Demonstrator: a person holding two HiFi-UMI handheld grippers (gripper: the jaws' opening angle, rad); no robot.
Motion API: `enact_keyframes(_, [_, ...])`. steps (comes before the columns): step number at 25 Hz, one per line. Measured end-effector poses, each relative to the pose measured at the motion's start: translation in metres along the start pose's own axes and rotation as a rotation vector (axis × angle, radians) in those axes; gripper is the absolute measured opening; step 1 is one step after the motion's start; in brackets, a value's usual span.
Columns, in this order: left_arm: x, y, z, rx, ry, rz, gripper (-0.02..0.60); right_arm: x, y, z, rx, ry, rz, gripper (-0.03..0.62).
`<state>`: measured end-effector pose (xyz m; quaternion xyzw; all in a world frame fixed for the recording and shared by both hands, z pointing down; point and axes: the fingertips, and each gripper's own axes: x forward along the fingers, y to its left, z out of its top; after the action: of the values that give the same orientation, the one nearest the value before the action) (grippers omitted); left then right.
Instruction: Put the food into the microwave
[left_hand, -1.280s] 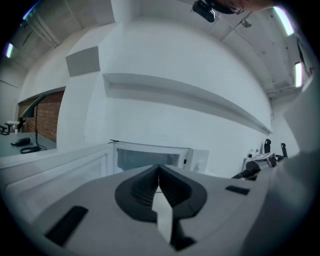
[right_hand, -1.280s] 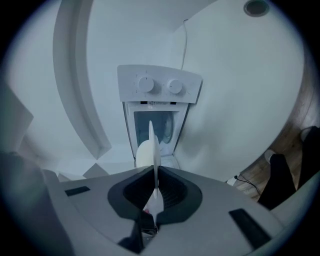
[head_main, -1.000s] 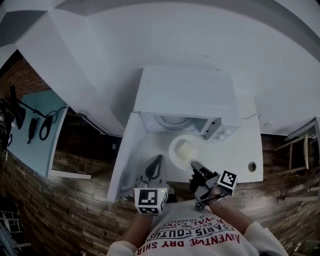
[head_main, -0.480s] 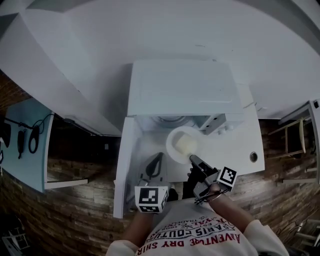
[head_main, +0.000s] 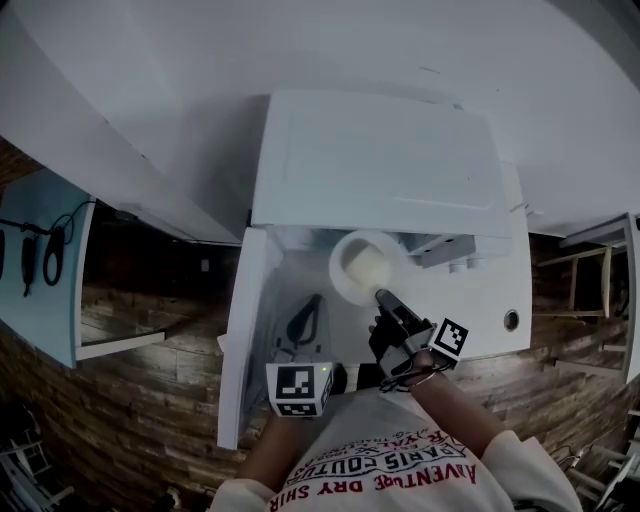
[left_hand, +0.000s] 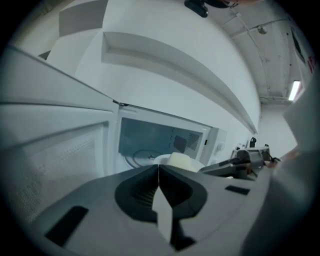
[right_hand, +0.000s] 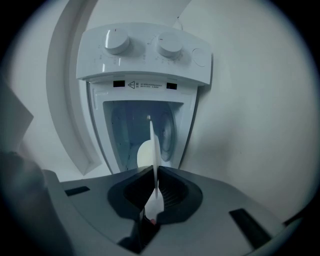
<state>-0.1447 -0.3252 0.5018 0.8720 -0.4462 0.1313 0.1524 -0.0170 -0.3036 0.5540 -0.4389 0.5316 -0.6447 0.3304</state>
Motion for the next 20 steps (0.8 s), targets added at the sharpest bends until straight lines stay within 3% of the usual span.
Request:
enact_keyframes(6, [0.019, 0.003, 0.001, 0.035, 0.012, 0.000, 0.007, 0.037, -0.004, 0.020, -0.002, -0.044, 0.066, 0.026])
enact_keyframes(20, [0.043, 0.003, -0.006, 0.050, 0.051, -0.009, 0.008, 0.091, -0.017, 0.051, 0.010, -0.067, 0.009, 0.026])
